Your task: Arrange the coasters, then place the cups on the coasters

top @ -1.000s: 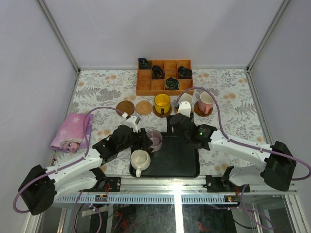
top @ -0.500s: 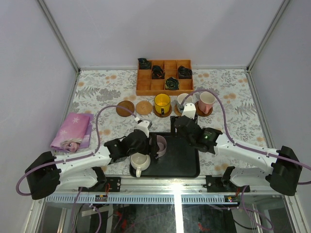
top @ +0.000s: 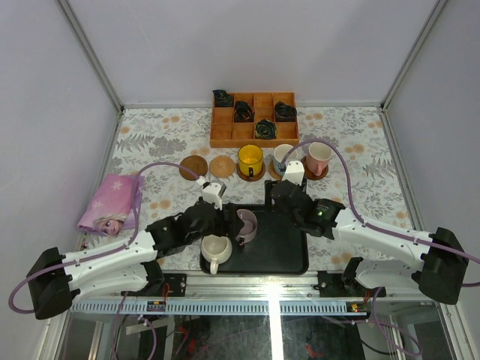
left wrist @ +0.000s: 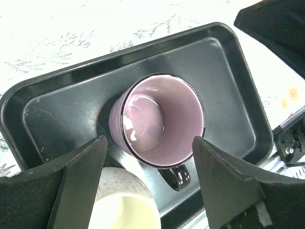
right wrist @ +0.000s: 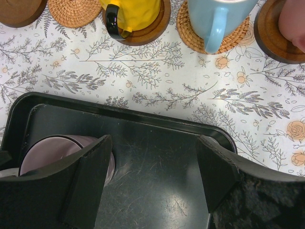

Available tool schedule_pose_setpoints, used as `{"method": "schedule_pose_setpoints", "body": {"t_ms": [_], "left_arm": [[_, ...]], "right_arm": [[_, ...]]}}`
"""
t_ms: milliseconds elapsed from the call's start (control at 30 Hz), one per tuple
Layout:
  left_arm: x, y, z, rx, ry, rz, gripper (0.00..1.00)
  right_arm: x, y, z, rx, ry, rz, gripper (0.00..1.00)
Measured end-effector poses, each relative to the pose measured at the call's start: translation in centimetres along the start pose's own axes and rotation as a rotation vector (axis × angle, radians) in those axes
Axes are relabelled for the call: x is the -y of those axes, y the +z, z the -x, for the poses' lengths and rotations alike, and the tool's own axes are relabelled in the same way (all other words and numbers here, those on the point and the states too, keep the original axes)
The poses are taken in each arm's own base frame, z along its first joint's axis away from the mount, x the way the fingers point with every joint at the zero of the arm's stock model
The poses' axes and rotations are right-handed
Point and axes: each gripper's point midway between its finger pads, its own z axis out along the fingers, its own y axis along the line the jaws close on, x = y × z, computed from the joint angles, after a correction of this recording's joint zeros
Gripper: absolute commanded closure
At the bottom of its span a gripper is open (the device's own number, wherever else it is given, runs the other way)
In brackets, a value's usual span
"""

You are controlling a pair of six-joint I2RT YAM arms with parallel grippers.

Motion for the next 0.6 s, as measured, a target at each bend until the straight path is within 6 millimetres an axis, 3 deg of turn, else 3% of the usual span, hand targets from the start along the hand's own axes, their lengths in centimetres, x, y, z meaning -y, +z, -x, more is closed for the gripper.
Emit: {"method": "schedule_pose_setpoints", "body": {"t_ms": [133,367,600], "left_arm": [[0.3,-0.1,-0.4,-0.021,0.011,-0.021,0.0],[0.0,0.6,-3.1,-0.137,0.054,-0.011,0.0],[0.4,1.6,-4.1,-0.198,0.101,0.008,0.0]], "right_arm": [[0.1,0.0,-0.2,-0.004,0.006,-0.002,0.22],[0.3,-0.1,-0.4,-0.002,0.025,-0.001,0.2],[0.4,-0.3,-0.5,0.0,0.036,0.0,0.2]]}}
